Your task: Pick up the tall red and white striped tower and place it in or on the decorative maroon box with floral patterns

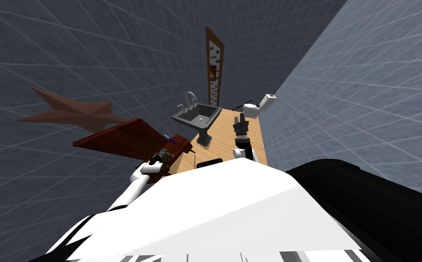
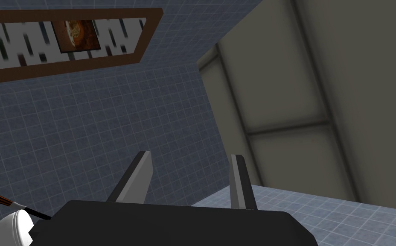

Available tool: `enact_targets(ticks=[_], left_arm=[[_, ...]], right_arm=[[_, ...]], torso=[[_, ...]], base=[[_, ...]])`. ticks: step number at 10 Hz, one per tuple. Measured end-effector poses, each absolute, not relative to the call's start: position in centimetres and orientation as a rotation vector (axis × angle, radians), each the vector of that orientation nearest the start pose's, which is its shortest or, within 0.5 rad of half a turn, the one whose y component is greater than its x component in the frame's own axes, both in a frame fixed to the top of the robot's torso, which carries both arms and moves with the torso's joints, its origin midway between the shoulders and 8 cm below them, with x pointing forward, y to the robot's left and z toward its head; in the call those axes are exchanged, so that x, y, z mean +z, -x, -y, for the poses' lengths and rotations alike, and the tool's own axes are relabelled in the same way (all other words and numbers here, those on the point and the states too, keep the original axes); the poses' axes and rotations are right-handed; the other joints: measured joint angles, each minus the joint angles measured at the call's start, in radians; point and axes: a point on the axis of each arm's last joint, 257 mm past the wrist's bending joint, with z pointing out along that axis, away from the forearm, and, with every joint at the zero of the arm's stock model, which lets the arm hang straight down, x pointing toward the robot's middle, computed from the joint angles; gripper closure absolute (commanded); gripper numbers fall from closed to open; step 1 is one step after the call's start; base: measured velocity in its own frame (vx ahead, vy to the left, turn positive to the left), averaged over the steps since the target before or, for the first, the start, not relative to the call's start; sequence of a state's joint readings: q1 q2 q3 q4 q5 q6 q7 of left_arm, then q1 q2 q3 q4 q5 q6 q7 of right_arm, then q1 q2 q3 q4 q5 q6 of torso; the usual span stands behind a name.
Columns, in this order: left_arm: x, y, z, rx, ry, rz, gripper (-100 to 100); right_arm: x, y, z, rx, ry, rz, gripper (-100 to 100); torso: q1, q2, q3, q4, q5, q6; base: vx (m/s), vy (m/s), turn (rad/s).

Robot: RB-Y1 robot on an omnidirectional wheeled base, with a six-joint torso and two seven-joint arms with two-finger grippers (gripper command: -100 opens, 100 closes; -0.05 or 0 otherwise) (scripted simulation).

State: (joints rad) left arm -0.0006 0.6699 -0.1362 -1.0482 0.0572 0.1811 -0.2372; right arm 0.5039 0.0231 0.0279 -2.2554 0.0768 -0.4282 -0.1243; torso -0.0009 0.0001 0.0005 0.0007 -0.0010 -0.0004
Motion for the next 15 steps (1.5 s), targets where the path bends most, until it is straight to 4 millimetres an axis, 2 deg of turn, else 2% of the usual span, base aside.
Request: enact_targets(ticks=[2,5,15], left_arm=[[-42.3,-42.9,-53.8,-0.103,0.986,-1.952,100],[-41.5,-43.0,-53.4,-0.132,0.987,-1.946,100],[-35.3,-44.8,-51.8,-0.243,0.965,-1.913,100]], right_arm=[[-0.2,-36.2,26.8,1.369,-0.764,-0.671,0],[-0.2,-36.2,26.8,1.369,-0.764,-0.671,0],[-0.2,-36.2,26.8,1.369,-0.764,-0.671,0]], torso=[[-0.007,0.009,0.005,0.001,0.0,0.0],[-0.003,0.009,0.006,0.003,-0.001,0.0],[-0.001,0.007,0.005,0.003,-0.001,0.0]], base=[[-0.141,-0.103,0.017],[-0.09,-0.046,0.013],[-0.076,-0.014,0.007]])
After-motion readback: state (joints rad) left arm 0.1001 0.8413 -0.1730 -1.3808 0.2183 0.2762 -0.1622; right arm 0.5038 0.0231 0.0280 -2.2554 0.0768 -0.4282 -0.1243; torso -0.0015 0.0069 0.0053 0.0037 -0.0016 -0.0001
